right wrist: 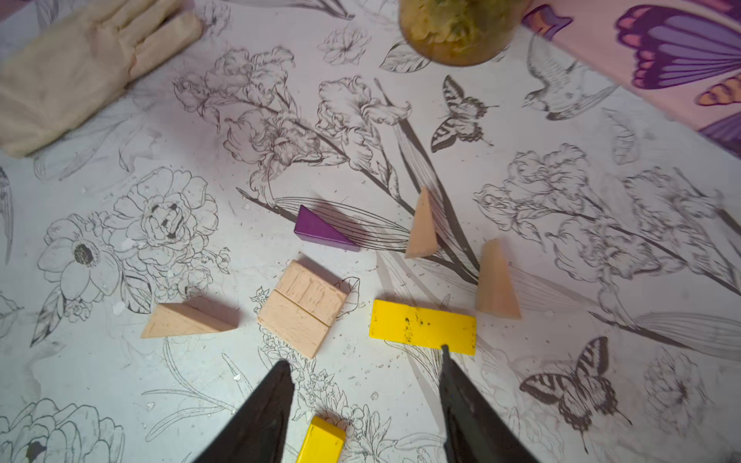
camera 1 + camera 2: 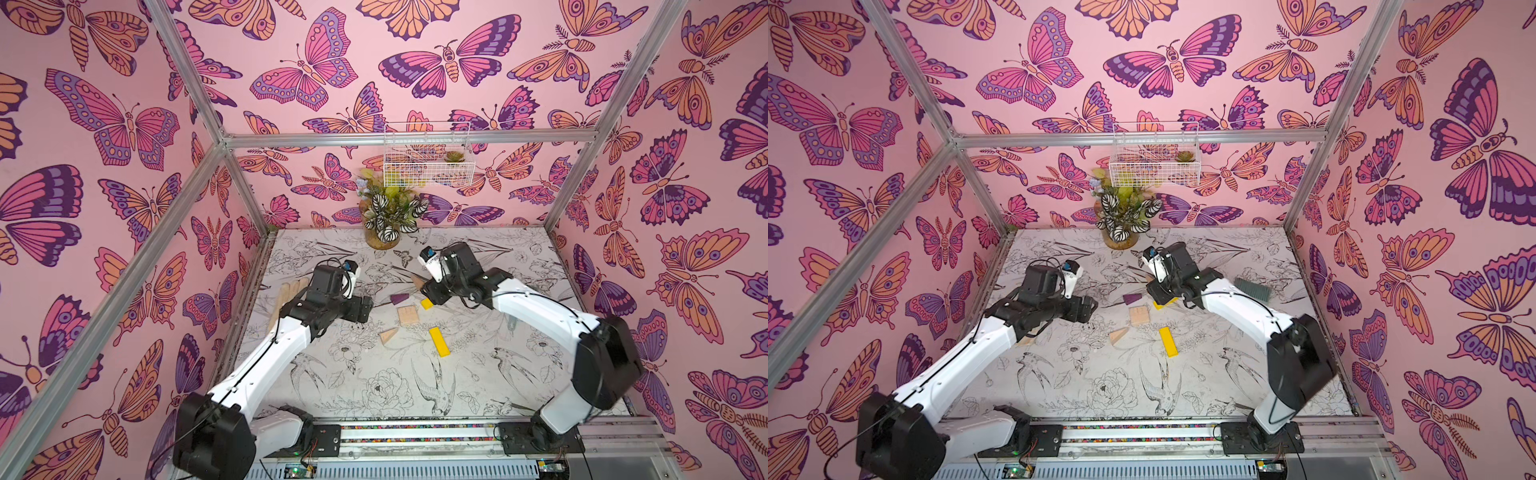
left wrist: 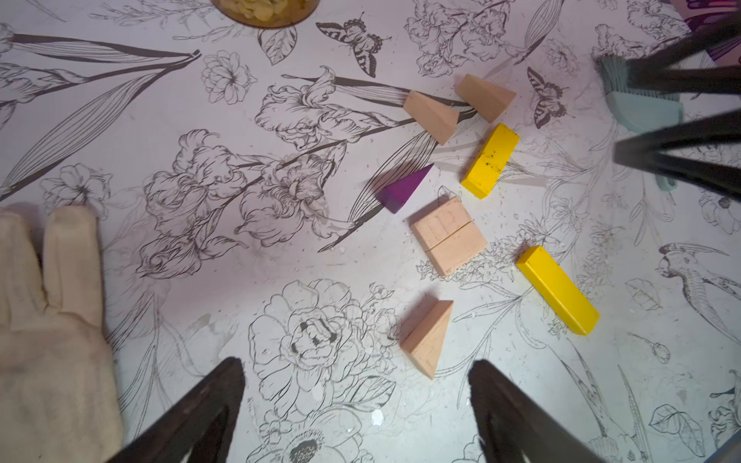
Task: Assemble a small pinwheel with building blocks
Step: Assemble the building block at the center of the board.
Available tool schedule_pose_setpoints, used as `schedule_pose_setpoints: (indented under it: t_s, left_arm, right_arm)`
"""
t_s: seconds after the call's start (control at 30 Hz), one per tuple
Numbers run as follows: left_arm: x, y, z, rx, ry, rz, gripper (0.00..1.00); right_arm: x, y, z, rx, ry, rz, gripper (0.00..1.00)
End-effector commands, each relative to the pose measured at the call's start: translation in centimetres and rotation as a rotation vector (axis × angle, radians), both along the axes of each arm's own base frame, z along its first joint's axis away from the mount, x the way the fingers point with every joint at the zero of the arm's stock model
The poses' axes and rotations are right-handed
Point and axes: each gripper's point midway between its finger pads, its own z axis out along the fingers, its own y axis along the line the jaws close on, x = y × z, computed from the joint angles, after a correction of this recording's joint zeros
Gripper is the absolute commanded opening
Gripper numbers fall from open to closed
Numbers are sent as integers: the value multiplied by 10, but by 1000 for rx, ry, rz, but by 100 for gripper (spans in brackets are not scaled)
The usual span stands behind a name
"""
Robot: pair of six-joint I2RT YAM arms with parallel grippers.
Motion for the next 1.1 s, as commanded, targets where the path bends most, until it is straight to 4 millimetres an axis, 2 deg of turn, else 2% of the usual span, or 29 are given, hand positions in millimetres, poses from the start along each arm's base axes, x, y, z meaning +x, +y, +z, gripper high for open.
schedule_pose_setpoints:
  t_s: [0.0, 0.23, 0.37, 0.67, 1.07]
  left_arm:
    - [-6, 18, 1, -57, 5, 139, 98]
    - [-15, 40, 8, -124, -21, 271, 100]
    - [-23, 40, 5, -134, -23, 260, 100]
    - [-32, 43, -7, -145, -11, 279, 100]
    - [-32, 45, -11, -136, -21, 283, 100]
  right_arm:
    - [-2, 8, -28, -102, 78, 97, 60]
    - [5, 38, -58, -224, 101, 222, 59]
    - [9, 42, -72, -292, 108, 253, 59]
    - [20, 50, -90, -348, 124, 282, 59]
    - [30, 63, -109, -354, 160, 295, 59]
